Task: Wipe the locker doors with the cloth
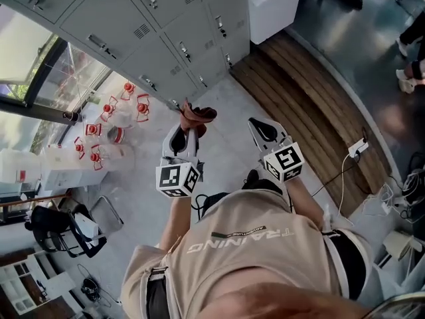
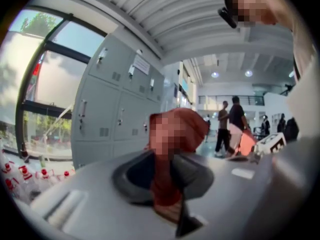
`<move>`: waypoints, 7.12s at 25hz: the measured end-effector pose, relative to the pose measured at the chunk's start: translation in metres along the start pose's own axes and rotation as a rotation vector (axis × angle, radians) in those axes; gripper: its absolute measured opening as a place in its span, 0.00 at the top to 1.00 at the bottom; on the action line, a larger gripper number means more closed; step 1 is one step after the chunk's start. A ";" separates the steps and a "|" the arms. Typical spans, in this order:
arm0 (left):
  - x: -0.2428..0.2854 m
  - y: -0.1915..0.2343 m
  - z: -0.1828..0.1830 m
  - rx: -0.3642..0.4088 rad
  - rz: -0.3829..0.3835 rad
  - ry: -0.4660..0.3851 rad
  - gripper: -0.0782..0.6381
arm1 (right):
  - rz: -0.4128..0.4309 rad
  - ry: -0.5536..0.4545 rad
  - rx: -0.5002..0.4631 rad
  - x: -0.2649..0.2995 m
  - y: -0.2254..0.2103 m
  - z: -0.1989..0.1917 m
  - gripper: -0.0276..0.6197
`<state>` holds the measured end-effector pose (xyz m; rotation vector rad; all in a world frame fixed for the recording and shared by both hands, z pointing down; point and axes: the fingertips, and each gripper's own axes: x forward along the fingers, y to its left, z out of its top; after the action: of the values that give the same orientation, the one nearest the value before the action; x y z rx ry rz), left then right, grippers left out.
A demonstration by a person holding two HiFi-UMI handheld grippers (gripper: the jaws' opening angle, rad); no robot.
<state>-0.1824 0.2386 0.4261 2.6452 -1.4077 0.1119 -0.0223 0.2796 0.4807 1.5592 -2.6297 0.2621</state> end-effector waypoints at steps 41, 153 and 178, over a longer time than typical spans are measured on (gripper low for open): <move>0.290 0.175 0.038 0.035 -0.026 0.021 0.78 | 0.048 0.042 0.027 0.288 -0.154 0.074 0.94; 0.482 0.222 0.369 1.154 0.574 0.060 0.78 | 0.427 0.080 -0.002 0.446 -0.263 0.121 0.94; 0.560 0.257 0.103 0.891 0.270 0.405 0.78 | 0.378 0.143 0.028 0.465 -0.287 0.102 0.94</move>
<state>-0.0829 -0.3779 0.4219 2.7046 -1.8221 1.5229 0.0079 -0.2753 0.4812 0.9944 -2.7932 0.4153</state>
